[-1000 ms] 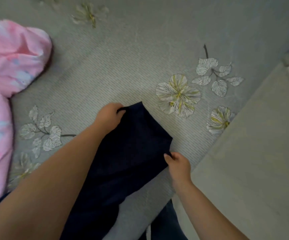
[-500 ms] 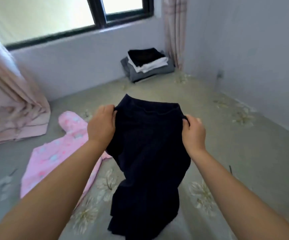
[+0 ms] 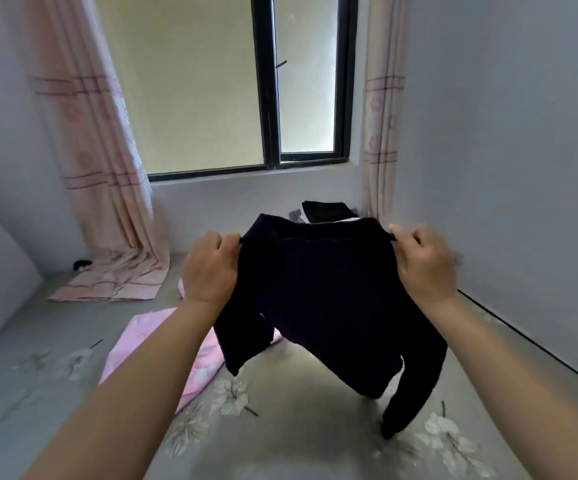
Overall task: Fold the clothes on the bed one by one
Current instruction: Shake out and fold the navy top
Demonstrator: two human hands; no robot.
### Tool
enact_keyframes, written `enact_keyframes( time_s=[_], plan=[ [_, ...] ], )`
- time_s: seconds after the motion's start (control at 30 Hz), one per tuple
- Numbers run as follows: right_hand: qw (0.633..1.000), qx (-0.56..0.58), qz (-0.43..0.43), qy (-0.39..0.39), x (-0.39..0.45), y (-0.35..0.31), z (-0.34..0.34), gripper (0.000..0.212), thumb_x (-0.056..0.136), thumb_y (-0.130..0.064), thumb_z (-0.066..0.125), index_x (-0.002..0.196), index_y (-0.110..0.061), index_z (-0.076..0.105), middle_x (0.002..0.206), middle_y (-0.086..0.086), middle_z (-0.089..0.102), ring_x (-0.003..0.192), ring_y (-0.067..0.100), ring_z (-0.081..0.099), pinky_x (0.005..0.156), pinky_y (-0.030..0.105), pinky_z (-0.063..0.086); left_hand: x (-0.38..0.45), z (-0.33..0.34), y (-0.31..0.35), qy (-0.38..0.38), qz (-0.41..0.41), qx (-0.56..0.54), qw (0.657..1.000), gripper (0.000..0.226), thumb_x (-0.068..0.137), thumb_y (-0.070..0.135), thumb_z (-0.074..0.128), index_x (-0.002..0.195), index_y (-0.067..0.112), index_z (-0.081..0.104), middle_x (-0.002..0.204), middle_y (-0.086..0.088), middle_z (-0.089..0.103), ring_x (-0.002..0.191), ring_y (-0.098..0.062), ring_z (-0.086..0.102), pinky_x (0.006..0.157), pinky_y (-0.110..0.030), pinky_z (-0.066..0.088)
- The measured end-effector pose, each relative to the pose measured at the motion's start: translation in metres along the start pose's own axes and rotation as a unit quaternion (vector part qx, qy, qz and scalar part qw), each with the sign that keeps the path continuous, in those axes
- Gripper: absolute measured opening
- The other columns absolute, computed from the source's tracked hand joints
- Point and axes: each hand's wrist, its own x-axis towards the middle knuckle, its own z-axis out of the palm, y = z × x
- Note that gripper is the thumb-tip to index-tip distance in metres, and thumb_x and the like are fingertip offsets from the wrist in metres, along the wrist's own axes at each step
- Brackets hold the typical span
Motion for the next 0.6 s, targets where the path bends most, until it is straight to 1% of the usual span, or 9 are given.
enact_keyframes(
  time_s=[0.1, 0.2, 0.27, 0.3, 0.33, 0.4, 0.5, 0.53, 0.6],
  plan=[
    [1.000, 0.000, 0.011, -0.010, -0.014, -0.003, -0.047, 0.019, 0.075, 0.001, 0.065, 0.093, 0.004, 0.069, 0.060, 0.020, 0.048, 0.053, 0.034, 0.051, 0.047, 0.027, 0.030, -0.019, -0.031, 0.025, 0.026, 0.032, -0.002, 0.999, 0.009, 0.080, 0.021, 0.038, 0.084, 0.013, 0.035, 0.058, -0.021, 0.051, 0.048, -0.033, 0.052, 0.039, -0.027, 0.033],
    [1.000, -0.008, 0.004, -0.024, -0.026, -0.003, -0.089, 0.017, 0.072, 0.005, 0.069, 0.090, 0.002, 0.069, 0.059, 0.019, 0.047, 0.053, 0.036, 0.052, 0.044, 0.030, 0.032, -0.027, -0.057, 0.047, 0.060, 0.067, 0.006, 0.996, 0.009, 0.079, 0.018, 0.040, 0.083, 0.012, 0.036, 0.056, -0.020, 0.050, 0.046, -0.031, 0.052, 0.037, -0.027, 0.035],
    [0.999, 0.023, 0.025, -0.007, -0.028, -0.002, -0.109, 0.015, 0.075, 0.003, 0.069, 0.087, -0.005, 0.064, 0.060, 0.018, 0.045, 0.055, 0.037, 0.051, 0.043, 0.035, 0.036, -0.029, -0.069, 0.060, 0.083, 0.086, 0.016, 0.993, 0.009, 0.079, 0.017, 0.041, 0.084, 0.012, 0.036, 0.055, -0.019, 0.050, 0.045, -0.030, 0.052, 0.037, -0.025, 0.035],
    [1.000, 0.016, 0.017, 0.002, -0.028, 0.001, -0.118, 0.020, 0.072, 0.004, 0.071, 0.086, -0.008, 0.064, 0.059, 0.018, 0.046, 0.054, 0.036, 0.051, 0.042, 0.036, 0.038, -0.029, -0.074, 0.065, 0.092, 0.097, 0.022, 0.991, 0.009, 0.078, 0.017, 0.041, 0.084, 0.012, 0.037, 0.055, -0.019, 0.050, 0.044, -0.029, 0.051, 0.036, -0.024, 0.034],
    [1.000, -0.011, -0.008, -0.008, -0.028, 0.004, -0.124, 0.026, 0.067, 0.007, 0.074, 0.087, -0.007, 0.068, 0.059, 0.019, 0.048, 0.052, 0.035, 0.052, 0.039, 0.034, 0.040, -0.029, -0.078, 0.068, 0.098, 0.109, 0.024, 0.989, 0.009, 0.078, 0.017, 0.041, 0.085, 0.011, 0.037, 0.055, -0.018, 0.050, 0.044, -0.029, 0.052, 0.036, -0.024, 0.034],
    [0.997, -0.056, -0.059, -0.006, -0.027, 0.006, -0.132, 0.029, 0.061, 0.006, 0.075, 0.089, 0.001, 0.071, 0.057, 0.019, 0.050, 0.047, 0.032, 0.052, 0.036, 0.028, 0.039, -0.029, -0.084, 0.070, 0.099, 0.128, 0.025, 0.986, 0.011, 0.077, 0.016, 0.042, 0.086, 0.011, 0.038, 0.055, -0.019, 0.050, 0.044, -0.029, 0.052, 0.035, -0.023, 0.035],
    [0.993, -0.068, -0.093, -0.003, -0.024, 0.013, -0.128, 0.024, 0.064, -0.003, 0.068, 0.087, 0.002, 0.072, 0.057, 0.018, 0.050, 0.045, 0.030, 0.052, 0.034, 0.025, 0.037, -0.034, -0.084, 0.067, 0.083, 0.137, 0.045, 0.986, 0.011, 0.077, 0.015, 0.043, 0.087, 0.011, 0.039, 0.055, -0.018, 0.050, 0.043, -0.029, 0.051, 0.034, -0.022, 0.033],
    [0.992, -0.070, -0.103, -0.015, -0.024, 0.014, -0.121, 0.025, 0.063, -0.002, 0.069, 0.087, 0.002, 0.072, 0.057, 0.018, 0.050, 0.044, 0.030, 0.051, 0.033, 0.024, 0.036, -0.038, -0.080, 0.065, 0.072, 0.129, 0.059, 0.987, 0.011, 0.077, 0.015, 0.043, 0.086, 0.011, 0.039, 0.054, -0.018, 0.050, 0.043, -0.028, 0.051, 0.035, -0.022, 0.033],
    [0.989, -0.080, -0.122, -0.019, -0.027, 0.022, -0.103, 0.029, 0.059, 0.004, 0.076, 0.087, 0.002, 0.072, 0.056, 0.018, 0.050, 0.043, 0.030, 0.050, 0.033, 0.023, 0.034, -0.045, -0.068, 0.060, 0.044, 0.109, 0.064, 0.991, 0.011, 0.077, 0.015, 0.044, 0.086, 0.012, 0.038, 0.054, -0.017, 0.050, 0.044, -0.027, 0.051, 0.036, -0.023, 0.033]
  ],
)
